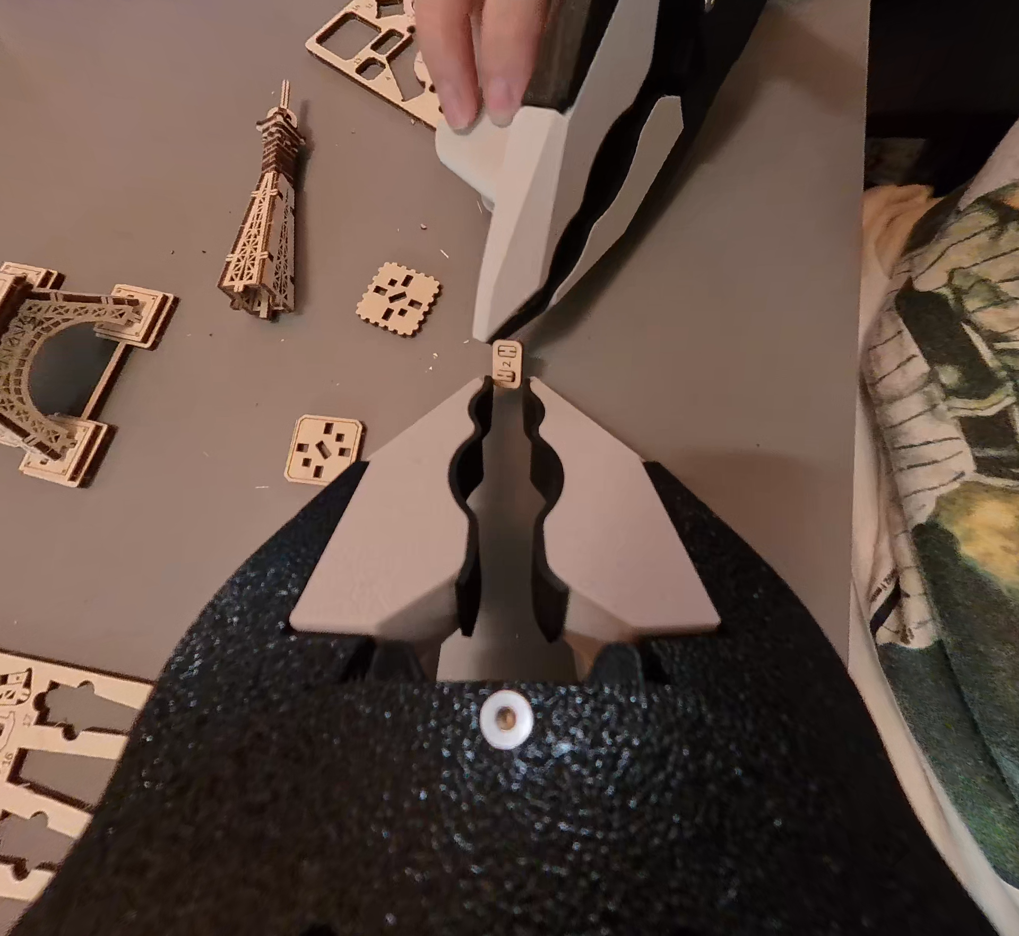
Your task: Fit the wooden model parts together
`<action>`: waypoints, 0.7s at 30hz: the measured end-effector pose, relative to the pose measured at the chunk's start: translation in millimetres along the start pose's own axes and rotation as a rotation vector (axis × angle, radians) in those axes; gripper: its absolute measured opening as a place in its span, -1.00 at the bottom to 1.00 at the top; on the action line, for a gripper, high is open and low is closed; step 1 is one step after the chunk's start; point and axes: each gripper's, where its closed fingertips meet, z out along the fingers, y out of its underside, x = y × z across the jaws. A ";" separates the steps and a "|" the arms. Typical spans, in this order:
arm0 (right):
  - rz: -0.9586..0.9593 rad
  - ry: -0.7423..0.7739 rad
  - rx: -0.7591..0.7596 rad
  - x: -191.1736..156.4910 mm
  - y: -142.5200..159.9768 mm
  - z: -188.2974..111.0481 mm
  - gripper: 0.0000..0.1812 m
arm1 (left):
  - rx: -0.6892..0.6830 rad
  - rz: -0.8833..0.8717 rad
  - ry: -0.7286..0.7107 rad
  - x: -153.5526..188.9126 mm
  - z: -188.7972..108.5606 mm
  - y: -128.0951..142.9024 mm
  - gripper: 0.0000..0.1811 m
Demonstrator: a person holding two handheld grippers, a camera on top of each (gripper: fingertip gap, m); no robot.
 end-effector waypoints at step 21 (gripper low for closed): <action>-0.119 0.022 -0.047 0.6 3.7 2.0 -0.91 | 0.001 -0.023 -0.001 -5.8 -0.5 -0.3 -0.91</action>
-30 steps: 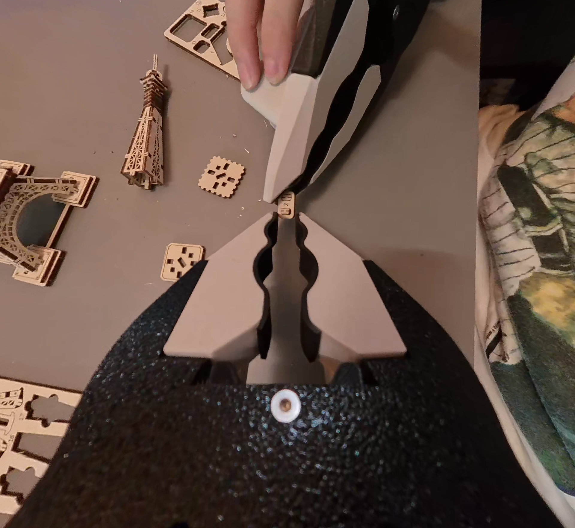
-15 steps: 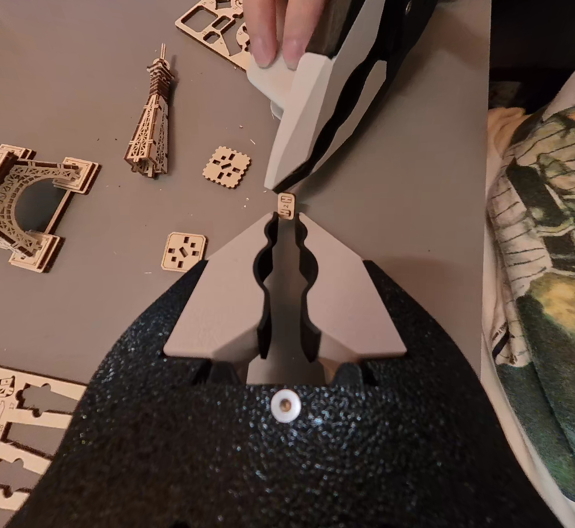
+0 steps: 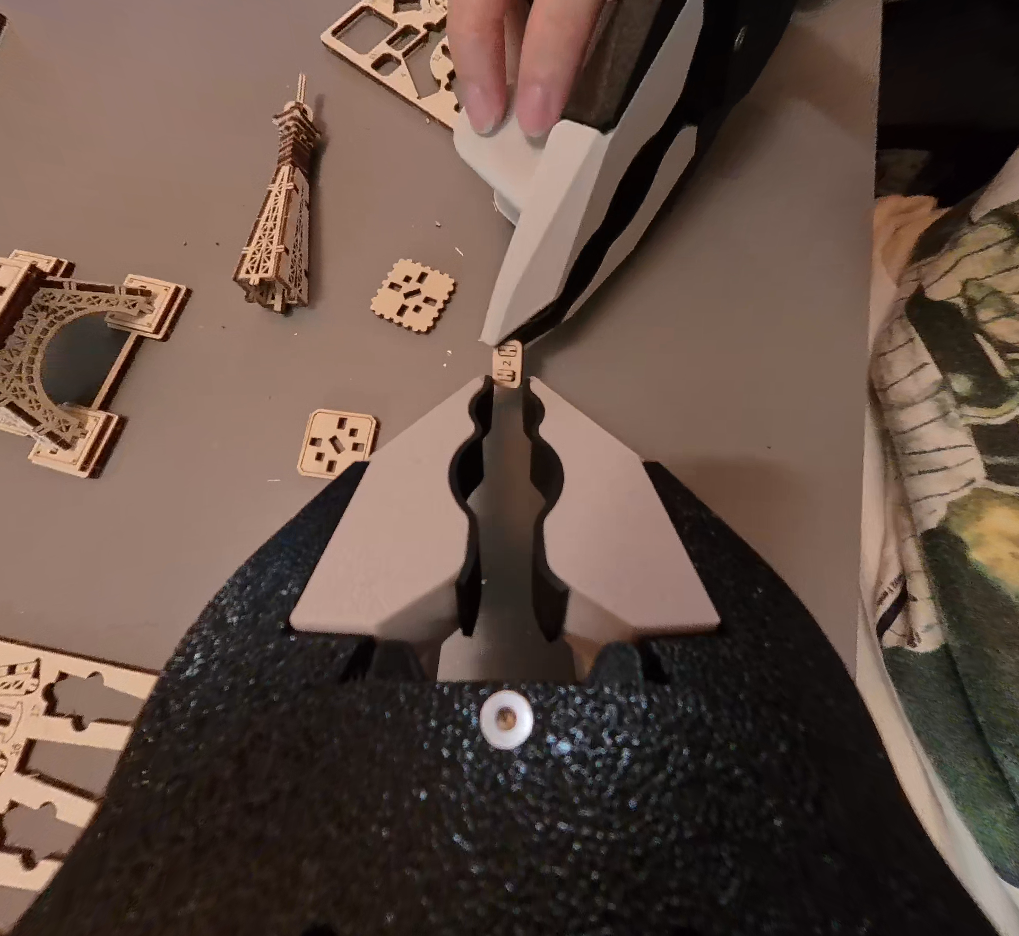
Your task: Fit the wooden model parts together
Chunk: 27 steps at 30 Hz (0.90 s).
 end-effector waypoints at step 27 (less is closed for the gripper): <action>-0.113 -0.071 -0.023 -12.1 -6.2 4.5 -0.99 | 0.007 -0.007 0.053 4.3 -2.6 3.1 -0.98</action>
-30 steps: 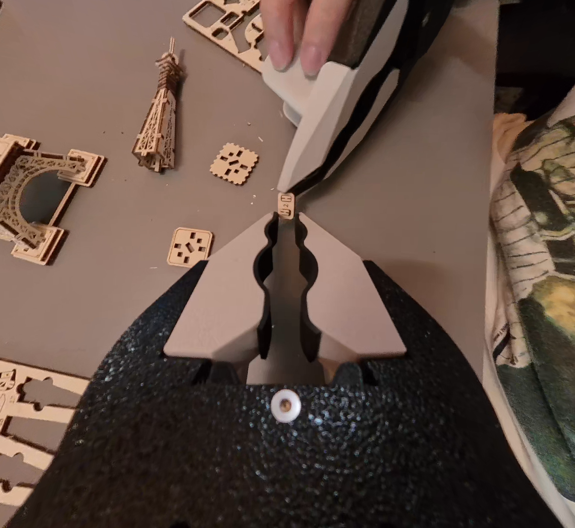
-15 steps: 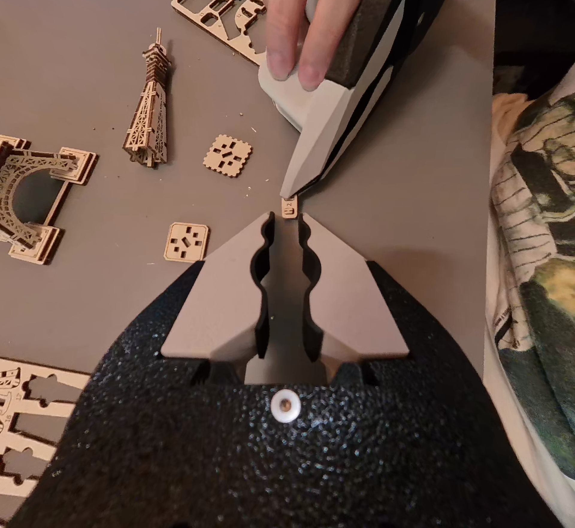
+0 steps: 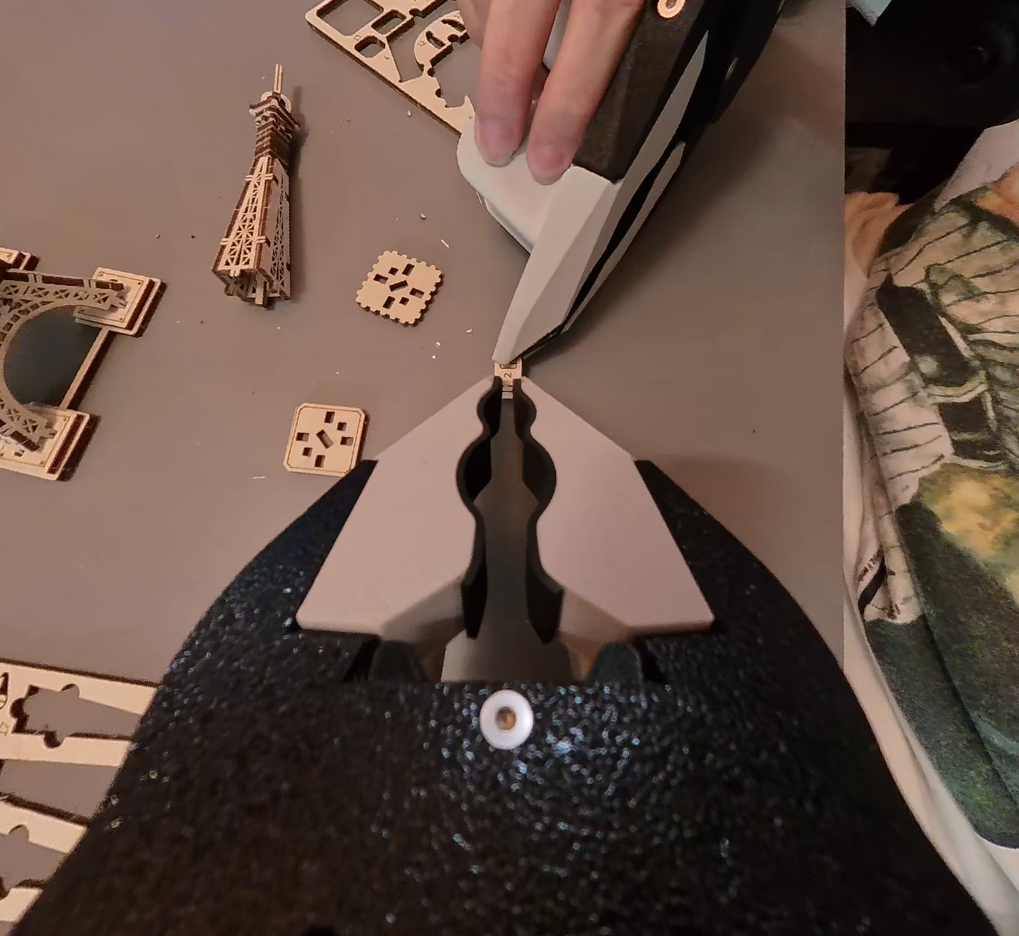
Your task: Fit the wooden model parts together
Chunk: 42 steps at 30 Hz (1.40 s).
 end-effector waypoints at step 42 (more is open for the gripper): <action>0.087 -0.007 0.032 0.2 -3.3 -0.7 -0.99 | -0.046 0.121 0.076 6.4 -1.8 4.8 -0.89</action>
